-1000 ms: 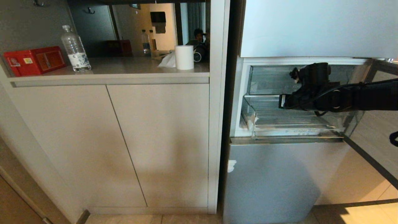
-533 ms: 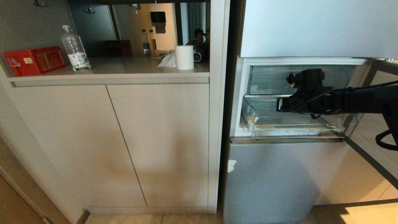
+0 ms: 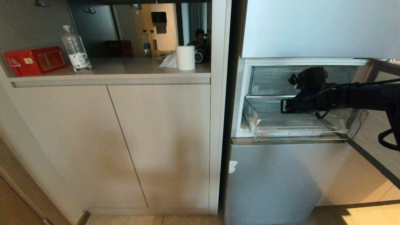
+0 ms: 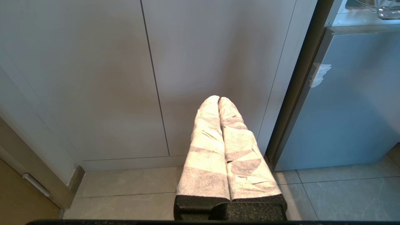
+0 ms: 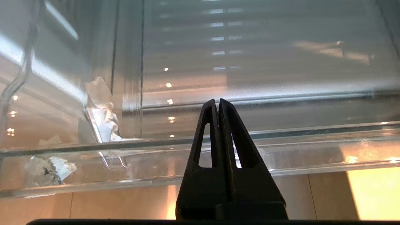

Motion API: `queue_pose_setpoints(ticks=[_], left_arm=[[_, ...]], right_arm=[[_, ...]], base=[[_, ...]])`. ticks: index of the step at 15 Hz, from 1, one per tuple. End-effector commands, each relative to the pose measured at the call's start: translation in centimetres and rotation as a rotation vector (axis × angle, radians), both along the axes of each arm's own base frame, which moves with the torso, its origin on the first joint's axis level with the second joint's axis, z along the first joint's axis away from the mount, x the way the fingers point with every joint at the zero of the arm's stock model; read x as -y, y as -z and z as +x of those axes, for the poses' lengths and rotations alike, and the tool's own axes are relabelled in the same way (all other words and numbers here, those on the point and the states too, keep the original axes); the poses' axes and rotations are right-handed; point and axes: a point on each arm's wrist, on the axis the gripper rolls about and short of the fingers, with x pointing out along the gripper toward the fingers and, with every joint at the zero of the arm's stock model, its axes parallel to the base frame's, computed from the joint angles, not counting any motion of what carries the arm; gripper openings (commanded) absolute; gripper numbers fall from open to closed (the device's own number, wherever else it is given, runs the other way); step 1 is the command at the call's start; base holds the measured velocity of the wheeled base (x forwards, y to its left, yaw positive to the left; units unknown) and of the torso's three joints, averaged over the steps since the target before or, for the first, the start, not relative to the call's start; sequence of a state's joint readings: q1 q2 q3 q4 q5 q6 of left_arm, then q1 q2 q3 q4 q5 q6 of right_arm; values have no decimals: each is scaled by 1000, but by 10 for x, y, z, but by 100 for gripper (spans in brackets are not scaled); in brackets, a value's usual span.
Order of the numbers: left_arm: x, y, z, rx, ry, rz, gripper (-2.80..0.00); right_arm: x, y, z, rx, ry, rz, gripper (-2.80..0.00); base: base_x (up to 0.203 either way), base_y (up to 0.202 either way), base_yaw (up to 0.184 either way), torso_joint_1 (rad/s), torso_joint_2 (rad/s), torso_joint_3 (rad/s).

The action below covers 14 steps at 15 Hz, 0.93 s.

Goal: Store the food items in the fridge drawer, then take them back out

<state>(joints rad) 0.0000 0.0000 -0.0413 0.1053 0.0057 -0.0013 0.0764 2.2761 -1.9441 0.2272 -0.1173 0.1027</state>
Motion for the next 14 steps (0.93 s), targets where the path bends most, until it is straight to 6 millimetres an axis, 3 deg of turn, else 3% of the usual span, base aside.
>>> queue_pose_setpoints(ticks=[1,4,8,11,14], left_arm=[[0,0,0,0,0,0,-280],[0,0,0,0,0,0,-280],[0,0,0,0,0,0,-280],[0,0,0,0,0,0,-280],[0,0,0,-2,0,0,-280]], right_arm=[[4,-12,-14,-47,2,6,-280],[9,-29,-29,-72,-2,41,-280],[12,-16,-23,-107,15,55,-280],[17,-21,-30,-108,30,63,-280],[22,-31,-52,-120,40,63,-280]], base=[[0,0,0,0,0,0],[0,0,0,0,0,0],[0,0,0,0,0,0],[0,0,0,0,0,0],[0,0,0,0,0,0]])
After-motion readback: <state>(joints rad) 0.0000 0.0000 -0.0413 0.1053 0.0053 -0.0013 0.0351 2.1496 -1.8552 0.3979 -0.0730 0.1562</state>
